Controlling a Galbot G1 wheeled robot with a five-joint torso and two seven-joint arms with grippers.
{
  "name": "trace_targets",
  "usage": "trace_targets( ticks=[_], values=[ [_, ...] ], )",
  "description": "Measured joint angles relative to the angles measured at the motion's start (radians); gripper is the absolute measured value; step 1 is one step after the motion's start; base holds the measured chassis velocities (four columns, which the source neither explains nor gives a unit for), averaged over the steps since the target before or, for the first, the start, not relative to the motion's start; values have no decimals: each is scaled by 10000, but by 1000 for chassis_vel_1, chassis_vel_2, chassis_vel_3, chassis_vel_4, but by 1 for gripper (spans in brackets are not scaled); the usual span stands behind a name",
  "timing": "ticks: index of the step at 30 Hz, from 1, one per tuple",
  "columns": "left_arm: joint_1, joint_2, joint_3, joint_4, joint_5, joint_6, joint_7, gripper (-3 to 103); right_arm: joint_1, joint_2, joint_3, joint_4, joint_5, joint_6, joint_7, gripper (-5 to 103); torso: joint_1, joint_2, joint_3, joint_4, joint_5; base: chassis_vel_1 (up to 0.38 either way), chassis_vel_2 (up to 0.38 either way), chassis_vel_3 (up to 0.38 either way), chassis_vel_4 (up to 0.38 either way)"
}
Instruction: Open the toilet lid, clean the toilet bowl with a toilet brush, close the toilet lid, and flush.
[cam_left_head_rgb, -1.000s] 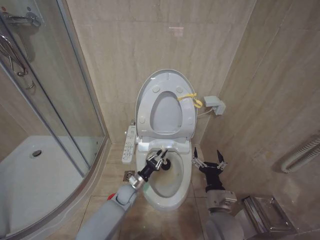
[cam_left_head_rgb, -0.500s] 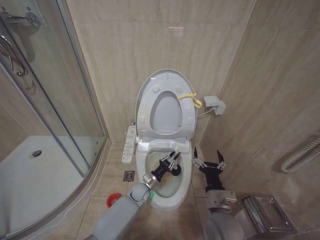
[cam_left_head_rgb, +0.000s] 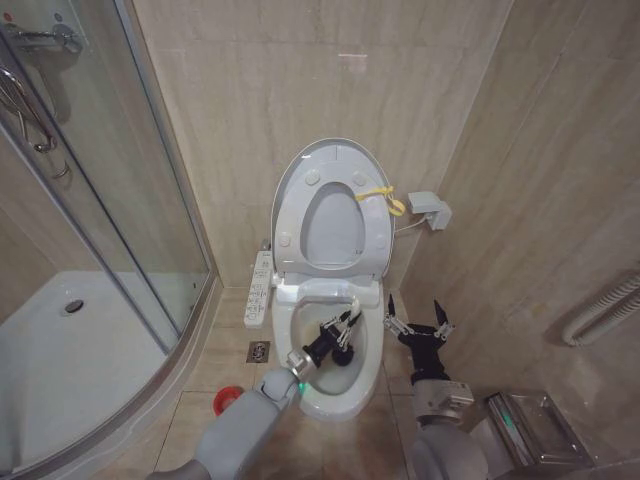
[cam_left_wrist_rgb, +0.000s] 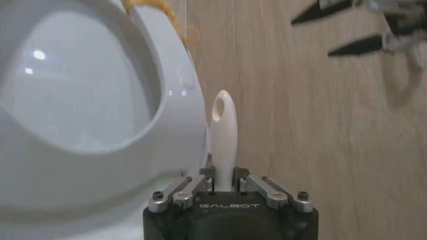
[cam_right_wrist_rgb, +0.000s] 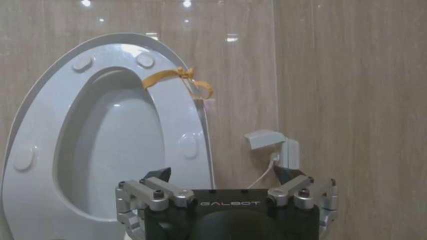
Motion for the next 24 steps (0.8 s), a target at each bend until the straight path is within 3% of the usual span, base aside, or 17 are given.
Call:
trace_targets(
  ticks=[24],
  values=[
    [-211,-178,32,861,-77,-408,620,18,0,0,0,0,0,0,0,100,0,0,0,2,0,0,0,0,0]
  ],
)
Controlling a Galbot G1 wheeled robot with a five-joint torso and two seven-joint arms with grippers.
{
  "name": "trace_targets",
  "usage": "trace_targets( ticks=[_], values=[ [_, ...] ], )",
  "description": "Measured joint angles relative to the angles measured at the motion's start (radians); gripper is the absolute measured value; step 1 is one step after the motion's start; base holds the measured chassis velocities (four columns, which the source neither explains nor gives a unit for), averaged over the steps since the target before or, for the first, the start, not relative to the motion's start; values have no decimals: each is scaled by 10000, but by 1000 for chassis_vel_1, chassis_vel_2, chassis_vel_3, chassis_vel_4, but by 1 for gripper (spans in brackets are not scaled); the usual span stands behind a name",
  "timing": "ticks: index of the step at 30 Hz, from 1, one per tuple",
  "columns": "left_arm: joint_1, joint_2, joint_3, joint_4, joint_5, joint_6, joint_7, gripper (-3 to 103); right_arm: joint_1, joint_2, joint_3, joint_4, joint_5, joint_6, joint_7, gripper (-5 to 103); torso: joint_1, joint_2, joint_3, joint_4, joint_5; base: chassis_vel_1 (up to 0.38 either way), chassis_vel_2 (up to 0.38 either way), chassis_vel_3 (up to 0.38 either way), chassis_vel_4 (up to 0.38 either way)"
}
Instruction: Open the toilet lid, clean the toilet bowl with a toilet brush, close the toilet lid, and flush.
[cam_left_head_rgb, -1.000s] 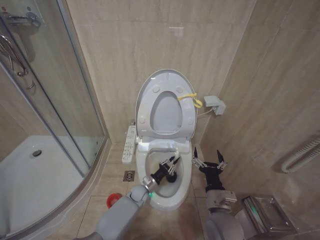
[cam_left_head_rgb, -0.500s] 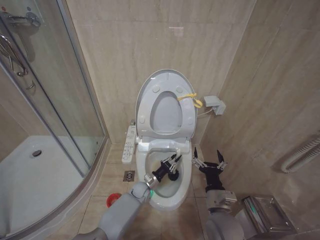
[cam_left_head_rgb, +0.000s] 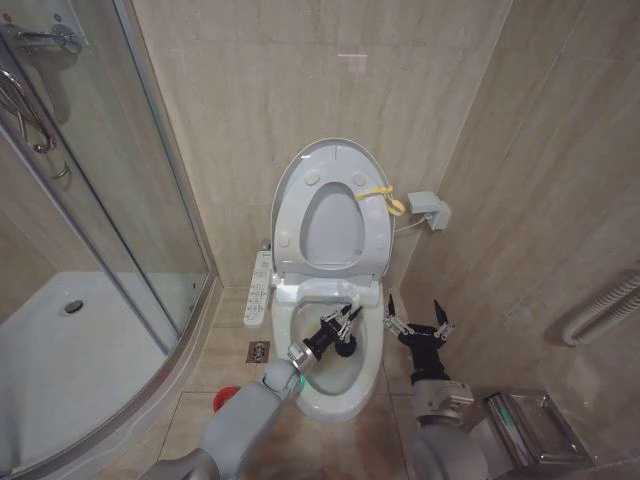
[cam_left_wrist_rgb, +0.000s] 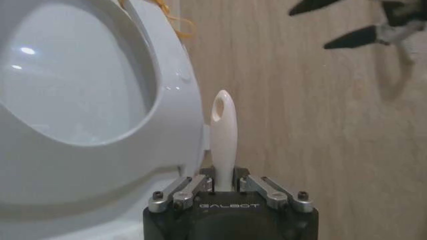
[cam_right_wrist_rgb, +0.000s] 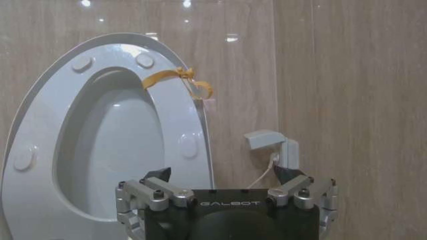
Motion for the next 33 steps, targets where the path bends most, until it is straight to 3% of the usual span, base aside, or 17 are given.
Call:
trace_targets(
  ticks=[33],
  values=[
    [-517,-413,97,347,371,-92,-71,18,0,0,0,0,0,0,0,100,0,0,0,-1,1,0,0,0,0]
  ],
)
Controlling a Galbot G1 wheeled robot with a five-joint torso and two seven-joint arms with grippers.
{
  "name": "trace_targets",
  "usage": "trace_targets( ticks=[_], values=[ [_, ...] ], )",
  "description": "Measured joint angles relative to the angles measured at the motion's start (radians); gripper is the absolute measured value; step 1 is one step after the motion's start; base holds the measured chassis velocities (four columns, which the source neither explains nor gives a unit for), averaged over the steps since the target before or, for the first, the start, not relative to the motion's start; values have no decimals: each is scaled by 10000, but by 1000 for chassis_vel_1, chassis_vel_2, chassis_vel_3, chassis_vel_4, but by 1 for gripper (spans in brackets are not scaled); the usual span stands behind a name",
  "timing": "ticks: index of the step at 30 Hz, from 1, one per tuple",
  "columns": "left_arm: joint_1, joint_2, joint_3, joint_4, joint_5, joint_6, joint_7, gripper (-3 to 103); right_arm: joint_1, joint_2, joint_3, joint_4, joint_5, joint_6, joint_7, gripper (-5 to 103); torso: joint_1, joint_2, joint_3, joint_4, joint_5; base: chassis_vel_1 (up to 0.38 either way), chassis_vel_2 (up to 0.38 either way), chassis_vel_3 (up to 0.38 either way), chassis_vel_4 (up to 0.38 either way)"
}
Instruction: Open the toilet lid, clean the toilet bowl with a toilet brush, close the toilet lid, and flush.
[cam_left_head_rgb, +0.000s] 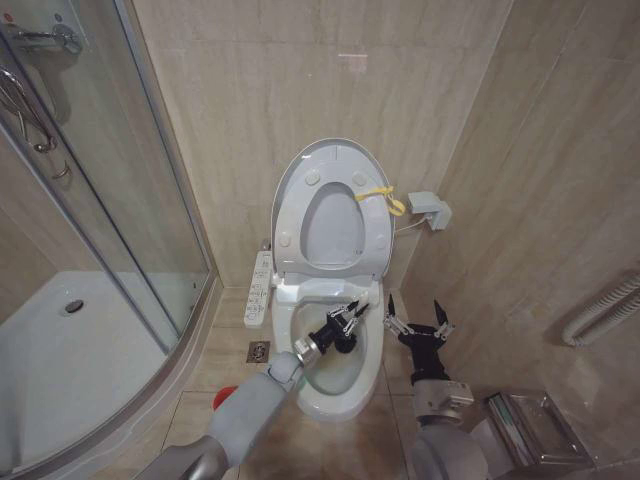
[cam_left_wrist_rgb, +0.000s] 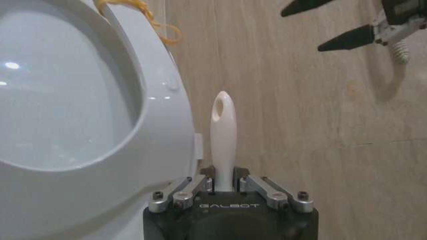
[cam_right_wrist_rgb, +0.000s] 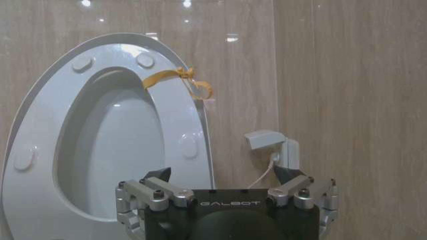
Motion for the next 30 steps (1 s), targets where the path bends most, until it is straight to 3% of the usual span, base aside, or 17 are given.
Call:
trace_targets(
  ticks=[30],
  values=[
    [-30,-202,7,262,440,13,101,18,0,0,0,0,0,0,0,100,0,0,0,0,-1,0,0,0,0]
  ],
)
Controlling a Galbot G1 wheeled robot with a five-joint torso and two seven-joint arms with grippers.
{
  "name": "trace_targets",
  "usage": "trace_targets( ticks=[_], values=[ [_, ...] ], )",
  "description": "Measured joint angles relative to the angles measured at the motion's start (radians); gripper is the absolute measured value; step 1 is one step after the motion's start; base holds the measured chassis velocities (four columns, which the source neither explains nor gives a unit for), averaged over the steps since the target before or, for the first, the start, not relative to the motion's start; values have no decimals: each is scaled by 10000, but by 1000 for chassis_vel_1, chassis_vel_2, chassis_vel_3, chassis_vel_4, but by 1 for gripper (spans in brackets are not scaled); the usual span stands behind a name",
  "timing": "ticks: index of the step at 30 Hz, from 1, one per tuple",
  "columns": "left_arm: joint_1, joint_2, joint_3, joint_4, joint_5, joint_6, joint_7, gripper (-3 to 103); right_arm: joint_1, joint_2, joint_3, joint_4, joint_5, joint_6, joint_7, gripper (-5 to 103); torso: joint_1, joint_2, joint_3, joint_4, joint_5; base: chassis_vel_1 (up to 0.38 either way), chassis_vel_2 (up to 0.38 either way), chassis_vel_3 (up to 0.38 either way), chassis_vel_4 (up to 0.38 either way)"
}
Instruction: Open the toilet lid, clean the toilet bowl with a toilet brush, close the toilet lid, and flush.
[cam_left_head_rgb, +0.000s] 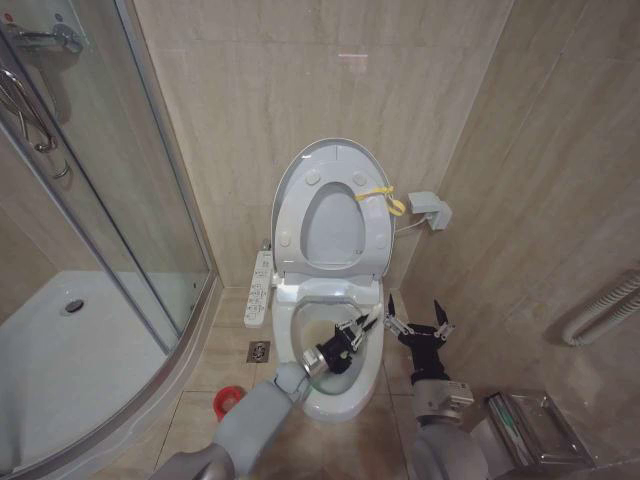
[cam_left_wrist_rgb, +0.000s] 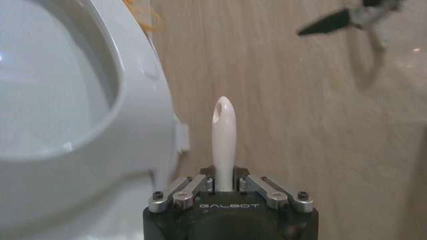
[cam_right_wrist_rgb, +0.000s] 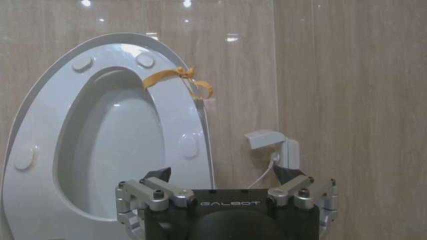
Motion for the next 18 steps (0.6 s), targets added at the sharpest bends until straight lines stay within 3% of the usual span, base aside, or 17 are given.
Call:
trace_targets(
  ticks=[18],
  values=[
    [-61,-118,-174,200,132,51,33,18,-1,0,0,0,0,0,0,100,0,0,1,4,0,0,0,0,0]
  ],
)
